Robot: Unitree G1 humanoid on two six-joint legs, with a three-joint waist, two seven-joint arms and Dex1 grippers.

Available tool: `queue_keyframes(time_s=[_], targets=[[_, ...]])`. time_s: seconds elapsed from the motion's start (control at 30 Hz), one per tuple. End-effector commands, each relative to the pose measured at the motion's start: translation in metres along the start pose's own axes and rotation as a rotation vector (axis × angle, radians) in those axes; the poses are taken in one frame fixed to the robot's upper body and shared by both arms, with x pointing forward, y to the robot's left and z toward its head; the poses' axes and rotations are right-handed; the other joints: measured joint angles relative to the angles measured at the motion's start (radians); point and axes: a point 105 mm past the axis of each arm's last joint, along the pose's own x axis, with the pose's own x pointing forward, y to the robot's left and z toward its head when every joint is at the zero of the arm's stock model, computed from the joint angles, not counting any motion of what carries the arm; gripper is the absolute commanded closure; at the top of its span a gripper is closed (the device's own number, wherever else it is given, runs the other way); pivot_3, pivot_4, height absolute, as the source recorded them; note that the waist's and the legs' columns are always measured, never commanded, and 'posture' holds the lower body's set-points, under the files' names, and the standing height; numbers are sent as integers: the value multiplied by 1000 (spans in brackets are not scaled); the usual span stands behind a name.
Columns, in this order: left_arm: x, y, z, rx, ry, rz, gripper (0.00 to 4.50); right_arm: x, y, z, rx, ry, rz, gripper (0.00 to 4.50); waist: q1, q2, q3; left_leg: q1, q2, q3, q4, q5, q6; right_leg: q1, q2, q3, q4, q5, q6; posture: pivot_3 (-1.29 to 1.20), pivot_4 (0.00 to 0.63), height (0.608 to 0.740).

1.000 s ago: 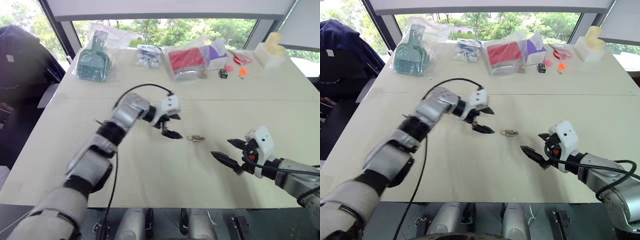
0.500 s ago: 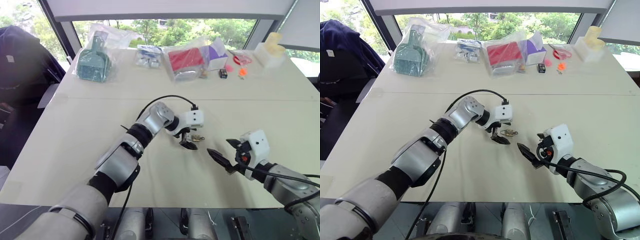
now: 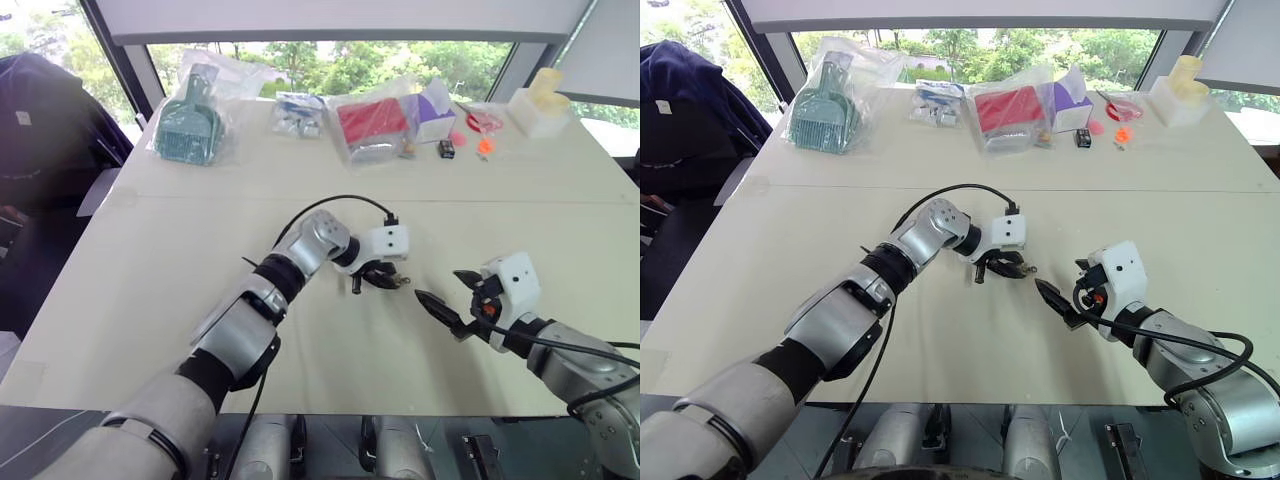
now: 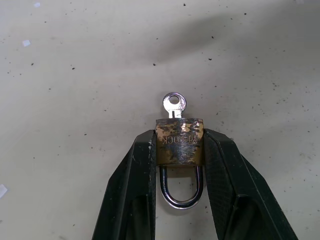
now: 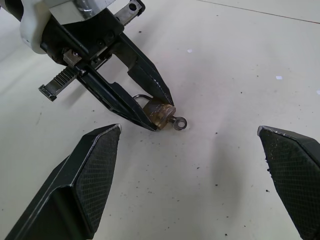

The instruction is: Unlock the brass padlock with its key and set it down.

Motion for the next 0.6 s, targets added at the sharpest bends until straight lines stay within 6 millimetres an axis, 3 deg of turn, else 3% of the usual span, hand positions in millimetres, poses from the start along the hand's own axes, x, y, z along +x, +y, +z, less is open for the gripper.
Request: queue_keyframes(time_s=[0.03,0.17,0.33,0.5,0.6], targets=[[-28,19,-16,62,38,134,3732,1,0,11,71,-63,-3,0,-6,0,0,0,0,0,0,0,0,0,0,0,0,0,0,0,150,735],[-76,37,23,204,-208,306,3732,6,3,34,231,-210,33,0,-28,0,0,-1,2,0,-2,0,0,-4,1,0,2,0,0,0,150,735],[-121,26,48,202,-451,360,3732,19,16,67,399,-362,149,0,-23,1,0,-3,1,1,-3,1,-1,-6,-1,0,4,2,2,0,150,735],[-139,18,60,210,-526,426,3732,31,26,99,537,-482,247,0,-29,2,0,-2,-1,1,-2,1,-1,-3,-1,0,2,2,2,0,150,735],[-141,16,65,219,-553,455,3732,34,28,106,569,-494,274,0,-25,2,0,-2,-1,0,-2,1,-2,-3,0,0,4,2,2,0,150,735]])
